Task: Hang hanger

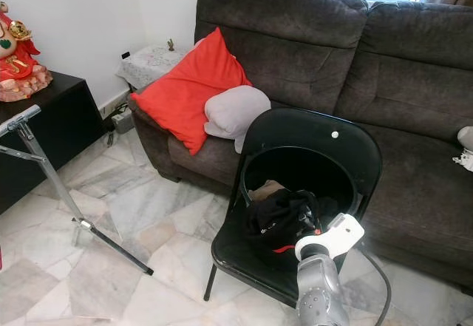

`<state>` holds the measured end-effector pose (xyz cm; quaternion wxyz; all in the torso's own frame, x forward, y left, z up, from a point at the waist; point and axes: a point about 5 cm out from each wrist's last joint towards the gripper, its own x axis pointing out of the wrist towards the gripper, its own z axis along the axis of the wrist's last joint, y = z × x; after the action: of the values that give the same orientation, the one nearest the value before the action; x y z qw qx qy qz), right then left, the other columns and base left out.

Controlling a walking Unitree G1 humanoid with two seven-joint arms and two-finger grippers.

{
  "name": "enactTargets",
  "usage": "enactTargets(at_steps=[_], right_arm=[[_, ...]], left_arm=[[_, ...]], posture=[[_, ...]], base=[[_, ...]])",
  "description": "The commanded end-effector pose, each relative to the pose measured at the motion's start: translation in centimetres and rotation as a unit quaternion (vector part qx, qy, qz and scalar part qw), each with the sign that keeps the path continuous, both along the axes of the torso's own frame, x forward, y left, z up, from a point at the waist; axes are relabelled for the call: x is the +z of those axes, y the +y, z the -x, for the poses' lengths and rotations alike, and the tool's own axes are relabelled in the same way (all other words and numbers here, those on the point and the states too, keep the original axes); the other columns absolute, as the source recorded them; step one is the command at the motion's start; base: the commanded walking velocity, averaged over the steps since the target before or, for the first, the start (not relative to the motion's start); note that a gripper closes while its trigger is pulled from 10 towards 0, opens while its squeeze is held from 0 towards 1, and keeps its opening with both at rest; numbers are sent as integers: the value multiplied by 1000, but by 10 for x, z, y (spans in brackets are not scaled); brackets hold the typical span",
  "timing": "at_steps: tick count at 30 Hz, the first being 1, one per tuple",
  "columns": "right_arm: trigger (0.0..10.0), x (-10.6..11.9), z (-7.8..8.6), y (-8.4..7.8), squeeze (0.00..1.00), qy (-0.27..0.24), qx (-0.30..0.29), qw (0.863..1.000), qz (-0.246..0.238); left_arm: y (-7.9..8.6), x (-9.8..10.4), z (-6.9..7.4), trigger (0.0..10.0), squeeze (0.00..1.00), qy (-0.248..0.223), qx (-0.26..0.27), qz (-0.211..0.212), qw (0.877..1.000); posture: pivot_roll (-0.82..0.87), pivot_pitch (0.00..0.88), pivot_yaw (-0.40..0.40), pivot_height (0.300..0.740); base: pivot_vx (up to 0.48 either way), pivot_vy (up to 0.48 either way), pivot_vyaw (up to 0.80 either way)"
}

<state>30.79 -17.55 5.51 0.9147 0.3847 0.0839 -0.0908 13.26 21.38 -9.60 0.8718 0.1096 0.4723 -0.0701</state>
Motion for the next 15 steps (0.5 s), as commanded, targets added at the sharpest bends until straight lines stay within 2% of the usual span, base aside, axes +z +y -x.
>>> enactTargets(at_steps=[1, 8, 15], right_arm=[[10000, -4, 3, -2, 0, 12, -6, 1000, 7], [10000, -1, 13, -8, 0, -6, -15, 1000, 24], [10000, 7, 35, -16, 0, -45, -29, 998, 35]], left_arm=[[4, -2, 6, 10000, 0, 17, -3, -8, 1000], [4, -2, 6, 10000, 0, 19, -7, -11, 1000], [5, -2, 7, 10000, 0, 21, -9, -14, 1000]], posture=[[66, 44, 21, 740], [63, 45, 22, 740], [55, 47, 25, 740]], base=[[0, 0, 0], [0, 0, 0], [0, 0, 0]])
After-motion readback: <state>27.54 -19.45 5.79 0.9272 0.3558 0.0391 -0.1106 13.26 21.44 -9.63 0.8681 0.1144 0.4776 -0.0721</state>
